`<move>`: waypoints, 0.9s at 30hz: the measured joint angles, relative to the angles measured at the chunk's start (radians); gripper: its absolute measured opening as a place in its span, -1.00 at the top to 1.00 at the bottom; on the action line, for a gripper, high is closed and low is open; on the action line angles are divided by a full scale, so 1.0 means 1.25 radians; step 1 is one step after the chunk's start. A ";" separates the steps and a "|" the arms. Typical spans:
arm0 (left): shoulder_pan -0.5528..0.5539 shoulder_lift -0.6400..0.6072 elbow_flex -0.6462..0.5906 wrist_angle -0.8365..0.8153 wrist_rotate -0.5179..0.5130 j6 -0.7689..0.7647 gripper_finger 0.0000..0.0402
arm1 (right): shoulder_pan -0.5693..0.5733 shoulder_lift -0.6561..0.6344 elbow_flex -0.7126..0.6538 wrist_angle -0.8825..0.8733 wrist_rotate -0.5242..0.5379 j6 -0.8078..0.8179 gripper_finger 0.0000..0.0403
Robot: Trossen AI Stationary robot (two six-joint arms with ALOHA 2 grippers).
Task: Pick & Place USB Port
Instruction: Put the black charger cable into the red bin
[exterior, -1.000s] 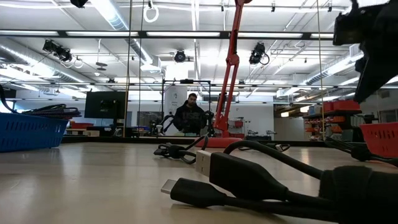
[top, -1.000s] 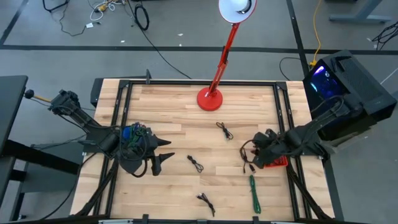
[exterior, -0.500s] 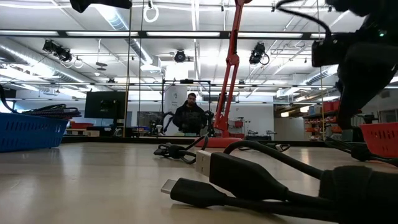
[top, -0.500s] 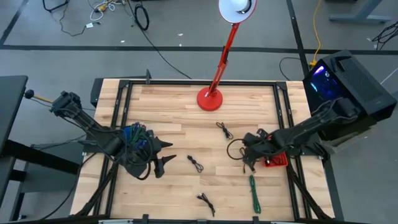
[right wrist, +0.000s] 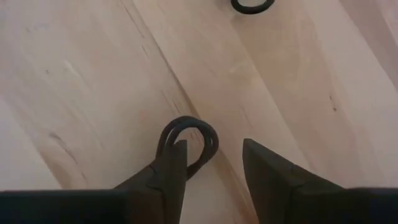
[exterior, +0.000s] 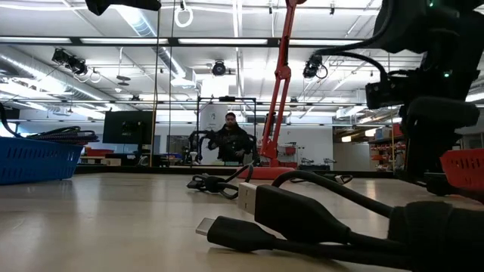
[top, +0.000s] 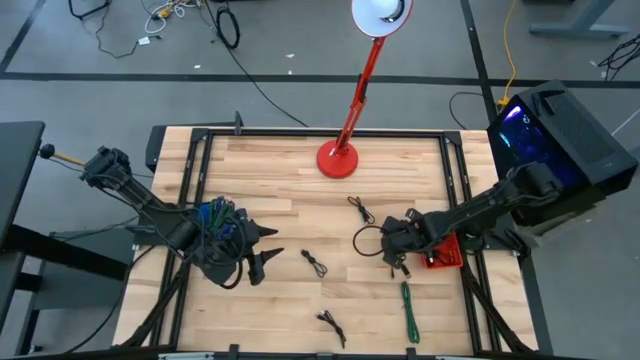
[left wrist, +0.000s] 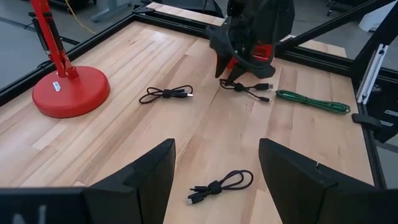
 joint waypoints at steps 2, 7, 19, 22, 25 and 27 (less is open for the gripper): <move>0.000 0.000 0.000 0.000 0.000 0.000 -0.18 | -0.006 0.011 0.000 0.006 -0.001 -0.005 0.24; 0.000 0.000 0.000 0.000 0.000 0.000 -0.18 | -0.027 0.029 0.000 -0.016 -0.026 -0.008 0.75; 0.000 0.000 0.000 -0.001 0.000 0.000 -0.18 | -0.093 -0.036 -0.001 0.026 -0.060 -0.037 0.99; 0.000 0.000 0.000 -0.001 0.000 -0.001 -0.18 | -0.113 -0.088 -0.001 0.014 -0.064 -0.041 0.99; 0.000 0.000 0.000 -0.001 0.000 -0.001 -0.18 | -0.134 -0.155 -0.001 -0.013 -0.052 -0.032 0.99; 0.000 0.000 0.000 -0.001 0.000 -0.001 -0.18 | -0.145 -0.204 -0.001 -0.036 -0.046 -0.026 0.99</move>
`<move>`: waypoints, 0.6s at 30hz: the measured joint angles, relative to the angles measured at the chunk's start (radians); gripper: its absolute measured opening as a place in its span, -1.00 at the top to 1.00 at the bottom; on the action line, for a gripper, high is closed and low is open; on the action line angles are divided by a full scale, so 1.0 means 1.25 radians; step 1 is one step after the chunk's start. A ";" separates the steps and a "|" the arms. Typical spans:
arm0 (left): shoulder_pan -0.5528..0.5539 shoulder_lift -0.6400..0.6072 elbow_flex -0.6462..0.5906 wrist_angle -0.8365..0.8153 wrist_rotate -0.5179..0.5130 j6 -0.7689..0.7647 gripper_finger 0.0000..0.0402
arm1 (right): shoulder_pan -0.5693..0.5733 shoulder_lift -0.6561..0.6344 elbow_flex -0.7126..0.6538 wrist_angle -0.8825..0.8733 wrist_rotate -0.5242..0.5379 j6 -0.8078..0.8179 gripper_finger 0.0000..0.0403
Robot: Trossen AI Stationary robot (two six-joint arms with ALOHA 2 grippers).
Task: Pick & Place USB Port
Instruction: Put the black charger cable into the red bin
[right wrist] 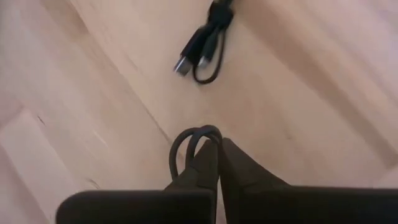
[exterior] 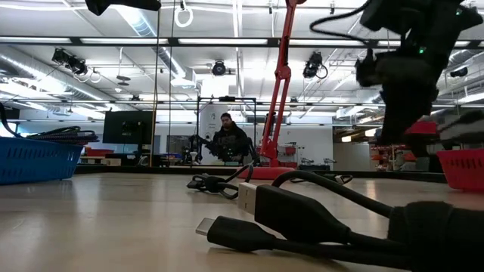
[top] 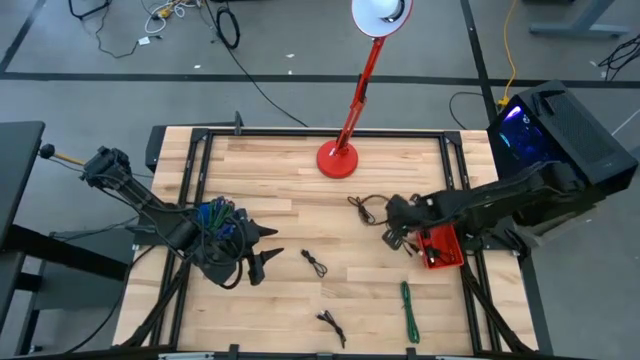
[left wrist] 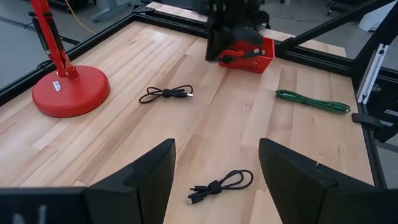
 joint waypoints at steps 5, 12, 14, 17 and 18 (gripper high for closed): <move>0.000 0.000 0.000 0.000 0.000 0.000 -0.18 | -0.009 -0.125 0.000 -0.070 0.022 0.028 1.00; 0.000 0.000 0.000 0.000 0.000 -0.006 -0.18 | -0.002 -0.254 0.000 -0.187 0.032 0.079 1.00; 0.000 0.000 0.000 0.000 0.000 -0.008 -0.18 | 0.003 -0.277 0.000 -0.228 0.032 0.099 1.00; 0.000 0.000 0.000 0.000 0.000 -0.011 -0.18 | 0.014 -0.299 0.000 -0.277 0.031 0.119 1.00; 0.000 0.000 0.000 0.000 0.000 -0.012 -0.18 | 0.018 -0.306 0.000 -0.291 0.032 0.127 1.00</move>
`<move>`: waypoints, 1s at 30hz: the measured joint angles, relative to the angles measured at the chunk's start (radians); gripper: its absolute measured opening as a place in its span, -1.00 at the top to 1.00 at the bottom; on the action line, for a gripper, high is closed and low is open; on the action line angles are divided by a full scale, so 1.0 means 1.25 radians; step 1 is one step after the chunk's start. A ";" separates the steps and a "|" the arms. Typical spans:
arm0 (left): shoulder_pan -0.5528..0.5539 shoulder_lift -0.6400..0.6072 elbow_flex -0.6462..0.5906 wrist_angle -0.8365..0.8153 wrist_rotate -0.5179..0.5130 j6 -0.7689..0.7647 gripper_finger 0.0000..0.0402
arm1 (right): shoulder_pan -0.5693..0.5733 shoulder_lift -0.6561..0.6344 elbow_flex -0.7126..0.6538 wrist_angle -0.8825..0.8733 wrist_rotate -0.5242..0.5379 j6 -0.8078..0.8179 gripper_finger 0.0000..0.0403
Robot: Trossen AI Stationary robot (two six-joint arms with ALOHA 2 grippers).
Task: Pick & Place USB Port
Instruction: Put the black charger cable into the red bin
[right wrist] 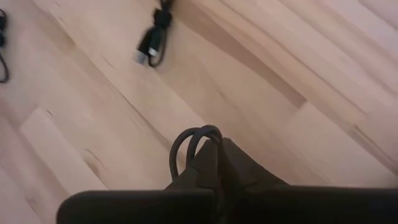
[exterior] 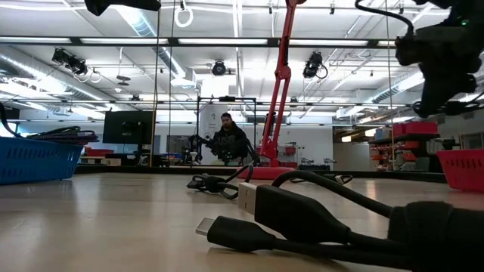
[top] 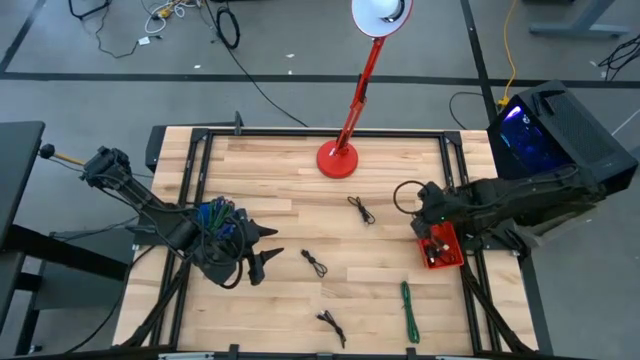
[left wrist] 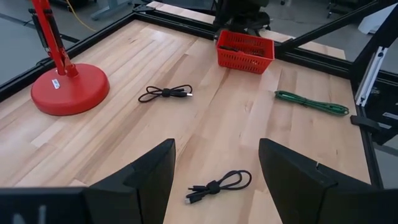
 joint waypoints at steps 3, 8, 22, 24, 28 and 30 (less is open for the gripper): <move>0.000 0.000 0.000 0.000 0.000 -0.010 -0.18 | 0.009 -0.018 0.000 -0.038 -0.002 0.012 1.00; 0.000 0.000 0.000 0.000 0.000 -0.014 -0.18 | 0.022 -0.044 0.000 -0.111 -0.003 0.053 1.00; -0.001 0.000 0.001 -0.012 0.001 -0.018 -0.18 | 0.052 -0.078 0.000 -0.210 0.020 0.131 1.00; -0.001 0.000 0.001 -0.016 0.001 -0.026 -0.18 | 0.052 -0.078 0.000 -0.212 0.017 0.152 1.00; -0.001 0.000 0.001 -0.029 0.001 -0.036 -0.18 | 0.061 -0.068 0.000 -0.215 0.011 0.163 1.00; -0.001 0.000 0.001 -0.031 0.001 -0.040 -0.18 | 0.067 -0.060 0.000 -0.216 0.013 0.184 1.00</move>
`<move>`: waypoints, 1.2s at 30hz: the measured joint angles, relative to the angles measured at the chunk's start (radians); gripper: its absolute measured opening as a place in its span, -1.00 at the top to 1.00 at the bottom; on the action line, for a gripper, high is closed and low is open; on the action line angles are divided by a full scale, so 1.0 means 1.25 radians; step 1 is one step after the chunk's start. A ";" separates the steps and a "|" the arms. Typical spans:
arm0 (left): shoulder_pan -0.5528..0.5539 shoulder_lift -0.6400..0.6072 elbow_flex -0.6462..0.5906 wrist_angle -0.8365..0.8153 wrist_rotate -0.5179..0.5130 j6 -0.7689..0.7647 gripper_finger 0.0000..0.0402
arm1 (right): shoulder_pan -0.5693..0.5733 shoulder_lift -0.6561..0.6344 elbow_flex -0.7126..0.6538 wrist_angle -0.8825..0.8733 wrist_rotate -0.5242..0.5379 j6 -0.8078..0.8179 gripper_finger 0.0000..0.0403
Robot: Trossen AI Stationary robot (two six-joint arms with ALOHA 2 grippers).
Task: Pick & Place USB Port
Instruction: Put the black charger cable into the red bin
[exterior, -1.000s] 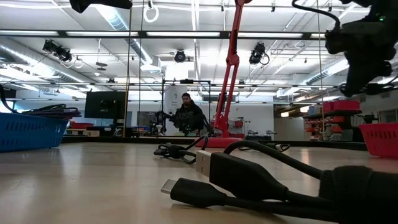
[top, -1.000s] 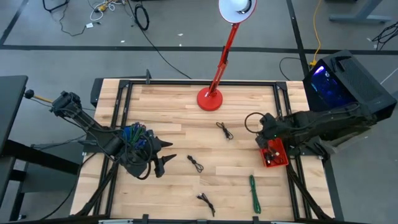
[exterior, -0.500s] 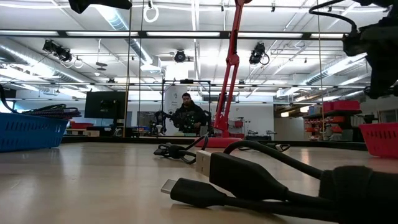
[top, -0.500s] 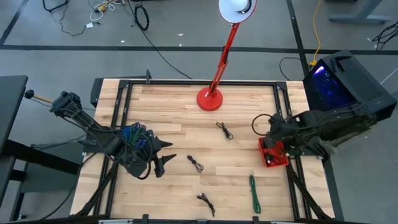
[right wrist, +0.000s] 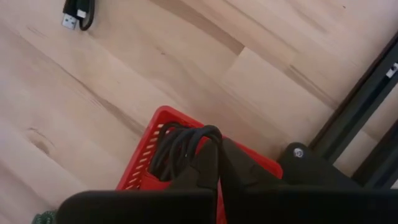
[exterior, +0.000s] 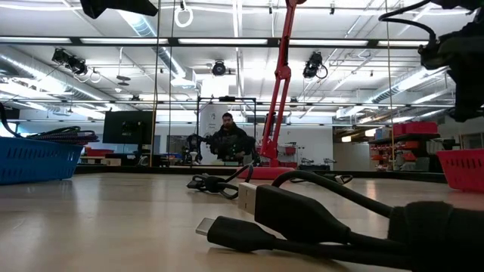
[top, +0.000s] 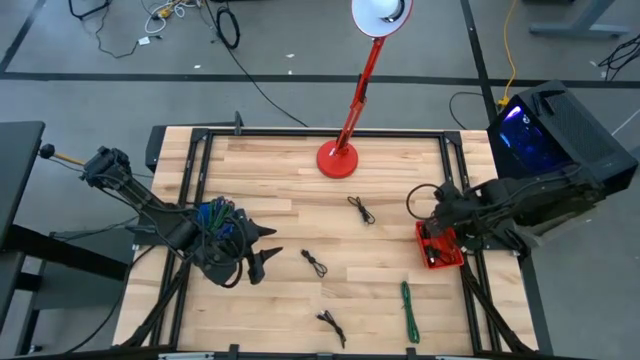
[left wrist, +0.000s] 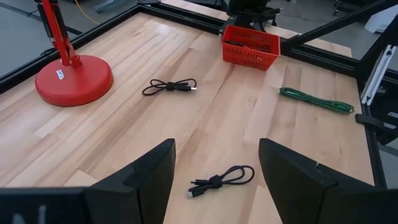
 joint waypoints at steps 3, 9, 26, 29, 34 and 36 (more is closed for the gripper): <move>0.000 0.000 0.000 0.000 0.000 -0.002 -0.18 | 0.018 0.017 0.000 0.000 0.004 0.007 1.00; -0.001 0.012 0.001 0.005 0.005 -0.006 -0.18 | 0.037 0.056 0.000 0.000 0.001 0.006 1.00; -0.005 0.016 0.000 -0.005 0.015 -0.017 -0.18 | 0.087 0.078 0.000 0.010 -0.013 -0.004 0.86; -0.006 0.016 0.000 -0.005 0.015 -0.017 -0.18 | 0.087 0.078 0.000 0.014 -0.013 -0.003 0.80; -0.009 0.016 0.000 -0.005 0.015 -0.017 -0.18 | 0.087 0.078 0.000 0.019 -0.013 0.002 0.73; -0.009 0.016 0.000 -0.005 0.015 -0.017 -0.18 | 0.087 0.078 0.000 0.021 -0.013 0.002 0.71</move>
